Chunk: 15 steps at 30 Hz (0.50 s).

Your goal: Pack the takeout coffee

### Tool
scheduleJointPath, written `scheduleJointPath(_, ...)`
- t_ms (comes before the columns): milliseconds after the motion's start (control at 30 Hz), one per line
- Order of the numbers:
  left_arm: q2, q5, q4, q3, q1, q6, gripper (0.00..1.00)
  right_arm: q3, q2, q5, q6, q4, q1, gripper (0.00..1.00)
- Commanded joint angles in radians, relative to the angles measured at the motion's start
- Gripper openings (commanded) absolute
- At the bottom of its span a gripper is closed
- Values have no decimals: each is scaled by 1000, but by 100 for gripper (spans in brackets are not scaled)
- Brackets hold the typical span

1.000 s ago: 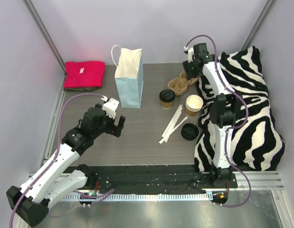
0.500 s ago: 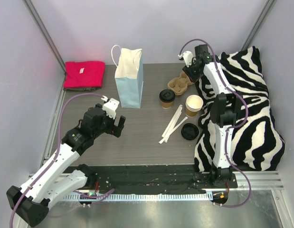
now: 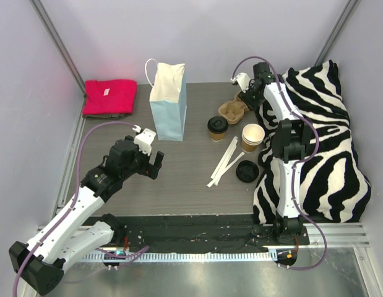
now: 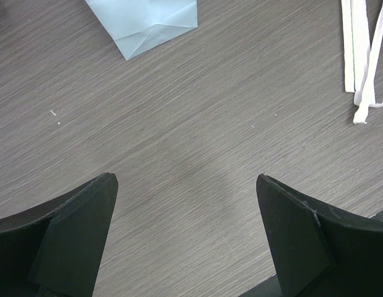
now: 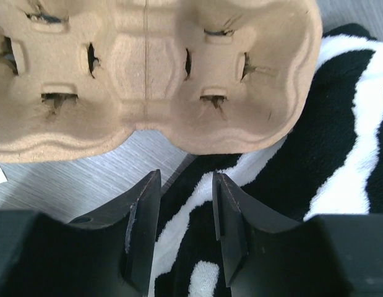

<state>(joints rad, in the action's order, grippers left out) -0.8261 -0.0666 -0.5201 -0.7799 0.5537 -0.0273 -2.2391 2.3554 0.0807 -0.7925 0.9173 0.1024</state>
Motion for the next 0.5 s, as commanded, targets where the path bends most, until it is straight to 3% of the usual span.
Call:
scheduleJointPath(0,-4,14,43,1,-8,-16,100,-62,8,25,-11,-6,-1,45)
scheduleJointPath(467,-4,16,43,7,-17,-17,100,-114,53,27,-10,-21,3,45)
